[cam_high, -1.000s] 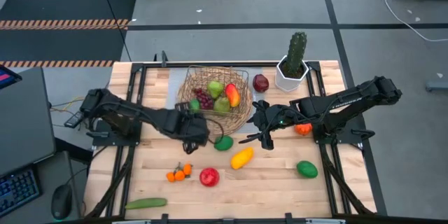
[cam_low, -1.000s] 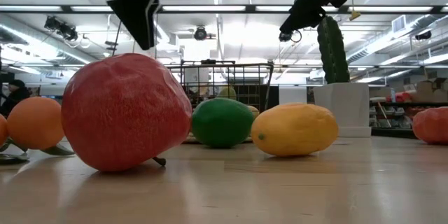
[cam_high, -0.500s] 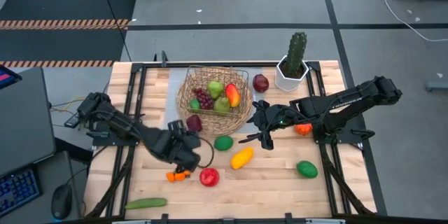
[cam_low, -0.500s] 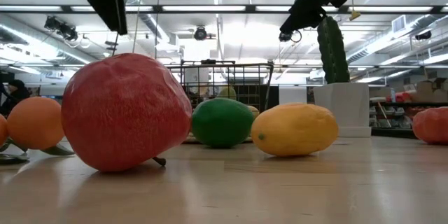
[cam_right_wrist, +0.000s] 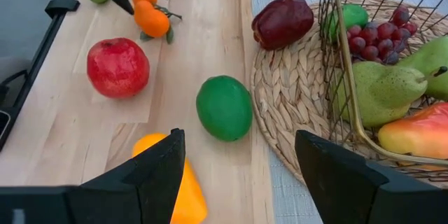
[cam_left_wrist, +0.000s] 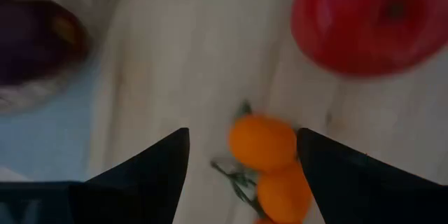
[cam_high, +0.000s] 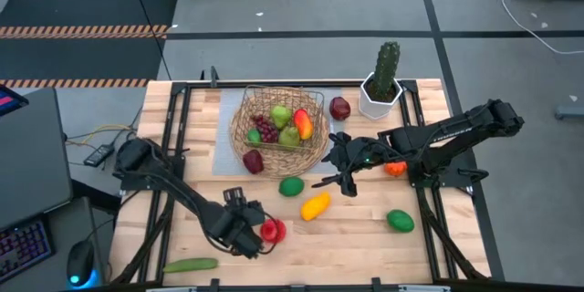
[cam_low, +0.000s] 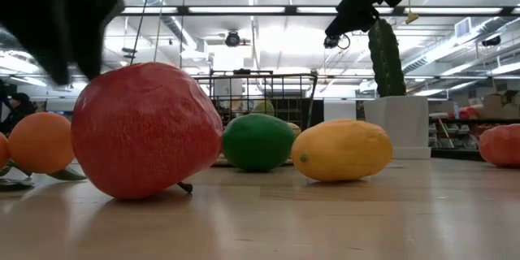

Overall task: Build produce basket
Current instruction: Put the tangerines into the gold wire basket

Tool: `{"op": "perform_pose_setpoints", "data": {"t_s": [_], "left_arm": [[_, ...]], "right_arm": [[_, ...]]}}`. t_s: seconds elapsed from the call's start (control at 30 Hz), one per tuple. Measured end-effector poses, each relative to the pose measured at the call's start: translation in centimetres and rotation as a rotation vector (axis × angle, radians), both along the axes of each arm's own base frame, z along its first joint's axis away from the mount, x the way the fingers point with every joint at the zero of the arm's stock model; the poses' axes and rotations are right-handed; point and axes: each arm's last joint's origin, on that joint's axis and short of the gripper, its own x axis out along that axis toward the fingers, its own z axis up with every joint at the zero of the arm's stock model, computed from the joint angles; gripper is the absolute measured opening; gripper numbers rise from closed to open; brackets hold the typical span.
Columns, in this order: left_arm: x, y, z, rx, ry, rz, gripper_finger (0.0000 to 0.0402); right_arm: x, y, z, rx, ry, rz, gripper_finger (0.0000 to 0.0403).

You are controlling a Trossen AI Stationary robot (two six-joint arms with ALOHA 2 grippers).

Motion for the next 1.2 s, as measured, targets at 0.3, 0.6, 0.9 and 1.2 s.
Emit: {"op": "perform_pose_setpoints", "data": {"t_s": [0.3,0.6,0.9,1.2], "left_arm": [[-0.8,-1.1,-0.6,-0.057,0.039,0.094,0.027],[-1.1,-1.2,-3.8,-0.065,0.104,0.163,0.027],[-1.7,0.4,-7.1,-0.162,0.134,0.241,0.027],[-1.3,0.7,-7.3,-0.19,0.119,0.247,0.0218]], "right_arm": [[0.0,0.0,0.0,-0.003,0.0,0.004,0.0275],[0.0,0.1,0.1,0.001,-0.009,0.001,0.0275],[0.1,0.1,0.1,0.0,-0.017,-0.001,0.0275],[0.1,0.1,0.1,0.0,-0.017,-0.001,0.0275]]}}
